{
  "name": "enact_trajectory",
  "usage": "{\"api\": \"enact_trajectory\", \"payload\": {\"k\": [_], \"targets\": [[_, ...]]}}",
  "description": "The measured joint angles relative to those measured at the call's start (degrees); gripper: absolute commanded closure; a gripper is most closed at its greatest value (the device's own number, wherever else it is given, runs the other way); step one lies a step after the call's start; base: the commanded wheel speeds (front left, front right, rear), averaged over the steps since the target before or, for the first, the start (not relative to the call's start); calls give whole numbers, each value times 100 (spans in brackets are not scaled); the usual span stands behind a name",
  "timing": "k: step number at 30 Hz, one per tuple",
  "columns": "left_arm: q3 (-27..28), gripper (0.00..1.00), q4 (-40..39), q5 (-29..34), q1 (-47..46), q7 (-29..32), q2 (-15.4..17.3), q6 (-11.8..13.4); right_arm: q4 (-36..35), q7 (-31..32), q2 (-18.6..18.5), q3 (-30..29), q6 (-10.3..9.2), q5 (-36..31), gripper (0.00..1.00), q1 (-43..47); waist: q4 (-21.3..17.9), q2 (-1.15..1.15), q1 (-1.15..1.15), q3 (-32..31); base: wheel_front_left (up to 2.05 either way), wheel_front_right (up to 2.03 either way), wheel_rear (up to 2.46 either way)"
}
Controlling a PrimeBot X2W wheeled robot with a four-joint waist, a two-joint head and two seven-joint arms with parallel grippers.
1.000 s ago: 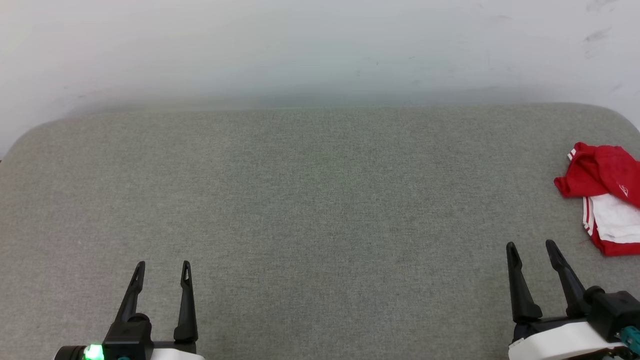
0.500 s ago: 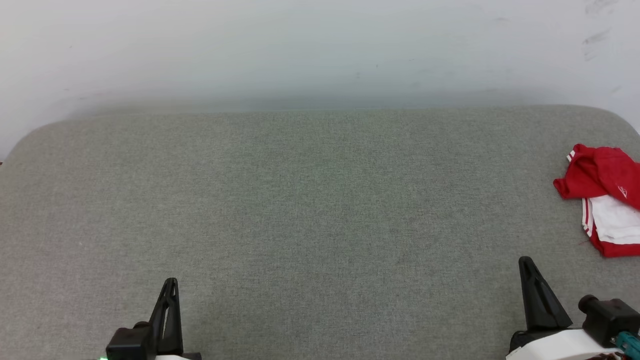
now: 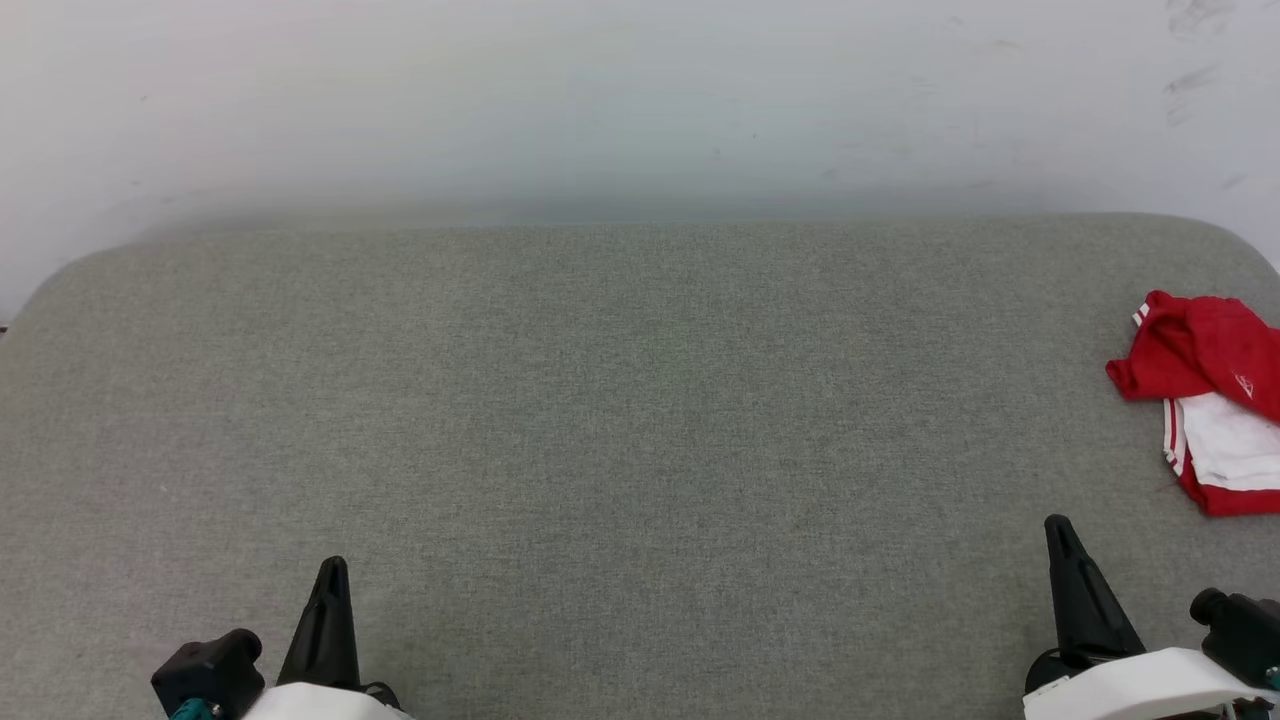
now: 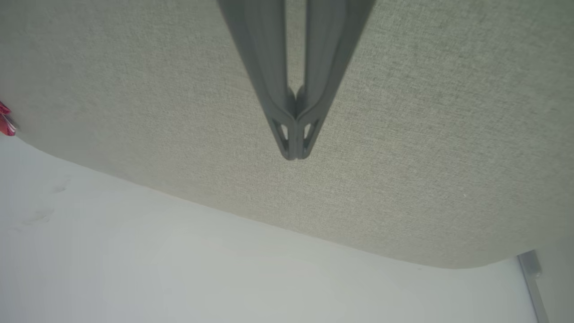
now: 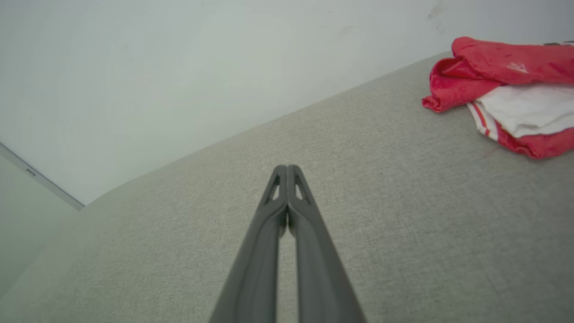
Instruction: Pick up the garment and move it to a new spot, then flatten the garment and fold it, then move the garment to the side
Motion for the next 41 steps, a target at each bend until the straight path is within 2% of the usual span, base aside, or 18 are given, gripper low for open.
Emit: {"api": "enact_trajectory", "payload": {"k": [18,41], "targets": [[120,100,247,-1777,-308,365,-33,-235,158,324,-12,-26,-1,1637,100,-220,6,0,0,-38,0,0,0],[267,100,475,-3584,-580,767,-85,-461,322,676,-16,-85,-2,3296,100,-458,14,0,0,-86,0,0,0]]}}
